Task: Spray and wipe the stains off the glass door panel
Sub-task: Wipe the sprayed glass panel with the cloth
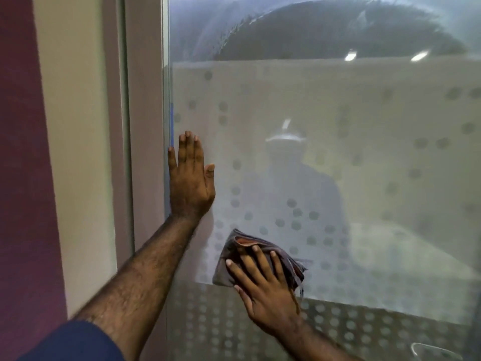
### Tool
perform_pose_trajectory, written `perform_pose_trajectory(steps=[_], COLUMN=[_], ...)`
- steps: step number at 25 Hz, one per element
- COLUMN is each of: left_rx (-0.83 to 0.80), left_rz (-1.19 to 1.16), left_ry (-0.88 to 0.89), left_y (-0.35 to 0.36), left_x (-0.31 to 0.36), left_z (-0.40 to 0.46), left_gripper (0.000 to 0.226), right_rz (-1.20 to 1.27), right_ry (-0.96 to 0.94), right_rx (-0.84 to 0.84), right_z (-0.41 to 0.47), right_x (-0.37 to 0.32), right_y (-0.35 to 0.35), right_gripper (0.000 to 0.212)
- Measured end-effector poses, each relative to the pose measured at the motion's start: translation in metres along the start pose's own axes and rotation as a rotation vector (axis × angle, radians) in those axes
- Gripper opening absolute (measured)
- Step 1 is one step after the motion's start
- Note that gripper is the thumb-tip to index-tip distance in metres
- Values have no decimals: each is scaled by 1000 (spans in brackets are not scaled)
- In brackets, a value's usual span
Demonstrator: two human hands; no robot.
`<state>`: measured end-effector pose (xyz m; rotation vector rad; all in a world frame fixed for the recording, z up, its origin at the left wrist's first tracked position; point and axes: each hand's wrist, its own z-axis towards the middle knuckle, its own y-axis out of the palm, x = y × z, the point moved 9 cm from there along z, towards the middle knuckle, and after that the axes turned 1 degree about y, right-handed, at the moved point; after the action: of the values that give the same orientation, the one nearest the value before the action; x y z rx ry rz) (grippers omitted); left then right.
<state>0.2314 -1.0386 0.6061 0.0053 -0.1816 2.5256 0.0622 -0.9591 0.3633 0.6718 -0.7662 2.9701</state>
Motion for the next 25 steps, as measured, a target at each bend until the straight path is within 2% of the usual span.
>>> perform_pose_trajectory(steps=[4, 8, 11, 14, 18, 22, 25], left_rx=[109, 279, 262, 192, 39, -43, -47], left_rz=[-131, -214, -125, -69, -62, -11, -4], left_ry=[-5, 7, 113, 181, 249, 254, 248], left_y=[-14, -38, -41, -29, -1, 19, 22], left_x=[-5, -13, 2, 34, 77, 92, 92], left_z=[1, 10, 27, 39, 44, 42, 39], left_gripper=[60, 53, 54, 60, 71, 77, 80], right_rz=[11, -4, -55, -129, -230, -224, -202], right_ry=[-148, -145, -84, 63, 330, 721, 922], right_rx=[42, 129, 218, 325, 346, 366, 362], right_z=[77, 177, 219, 237, 214, 138, 62], right_x=[10, 35, 77, 139, 233, 317, 334], right_y=[-28, -76, -117, -160, -205, -232, -225], right_gripper=[69, 64, 62, 59, 62, 66, 67])
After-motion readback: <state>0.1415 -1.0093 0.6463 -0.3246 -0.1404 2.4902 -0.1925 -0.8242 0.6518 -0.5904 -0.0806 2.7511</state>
